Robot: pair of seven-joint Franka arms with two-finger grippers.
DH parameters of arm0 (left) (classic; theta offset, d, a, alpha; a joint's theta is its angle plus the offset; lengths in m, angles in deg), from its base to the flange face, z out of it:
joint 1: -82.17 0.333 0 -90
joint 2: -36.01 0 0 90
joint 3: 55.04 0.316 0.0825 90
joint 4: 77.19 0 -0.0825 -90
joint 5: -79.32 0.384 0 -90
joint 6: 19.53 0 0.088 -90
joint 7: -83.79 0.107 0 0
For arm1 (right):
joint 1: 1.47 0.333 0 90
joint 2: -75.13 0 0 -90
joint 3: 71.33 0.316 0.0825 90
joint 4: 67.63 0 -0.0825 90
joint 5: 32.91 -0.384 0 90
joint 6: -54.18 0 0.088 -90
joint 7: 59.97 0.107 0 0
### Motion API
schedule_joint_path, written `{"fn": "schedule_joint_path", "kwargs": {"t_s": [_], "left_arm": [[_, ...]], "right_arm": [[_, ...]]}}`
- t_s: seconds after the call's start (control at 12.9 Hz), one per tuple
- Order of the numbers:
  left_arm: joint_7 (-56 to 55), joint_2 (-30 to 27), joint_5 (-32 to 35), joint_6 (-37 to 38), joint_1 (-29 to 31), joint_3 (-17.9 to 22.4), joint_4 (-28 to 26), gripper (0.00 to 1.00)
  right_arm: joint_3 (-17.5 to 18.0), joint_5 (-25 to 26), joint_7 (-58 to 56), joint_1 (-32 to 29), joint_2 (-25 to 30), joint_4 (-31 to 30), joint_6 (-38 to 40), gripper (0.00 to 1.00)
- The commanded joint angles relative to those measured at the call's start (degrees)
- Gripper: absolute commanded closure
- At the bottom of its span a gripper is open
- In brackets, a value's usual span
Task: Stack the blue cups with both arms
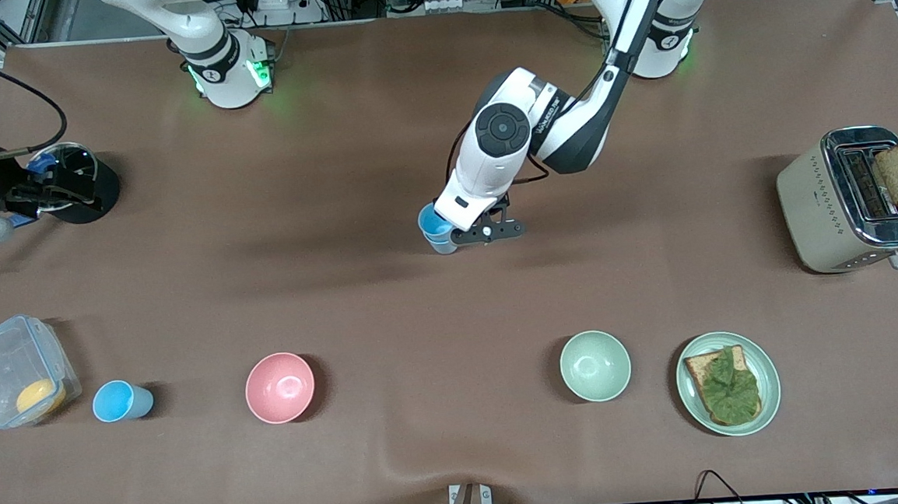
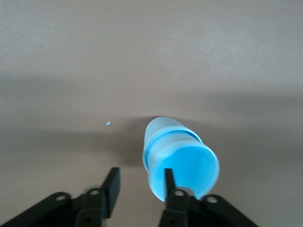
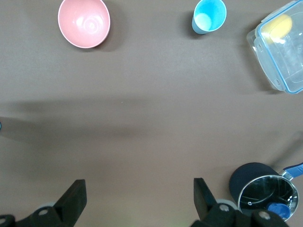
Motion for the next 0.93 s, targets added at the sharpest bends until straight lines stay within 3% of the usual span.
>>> {"fn": "schedule_joint_path", "kwargs": {"t_s": [0.0,0.16,0.23,0.54,0.85], "left_arm": [[-1.73,0.22,1.38,0.9,-0.84,0.97,1.62,0.32],[-1.46,-2.5,1.38,1.07,0.21,2.1,1.01,0.17],[-1.29,-4.51,1.81,1.51,2.22,2.29,0.13,0.0],[2.3,-17.07,8.39,8.0,12.4,1.94,-7.94,0.0],[21.42,-29.3,8.67,12.5,29.88,1.76,-13.93,0.0]], "right_arm": [[0.68,0.61,-0.01,-1.02,-0.33,0.8,0.77,0.0],[0.68,0.61,-0.01,-0.93,-0.33,0.8,0.77,0.0],[0.68,0.61,-0.01,-1.02,-0.33,0.8,0.77,0.0],[0.68,0.61,-0.01,-1.02,-0.33,0.8,0.77,0.0],[0.68,0.61,-0.01,-1.02,-0.33,0.8,0.77,0.0]]}}
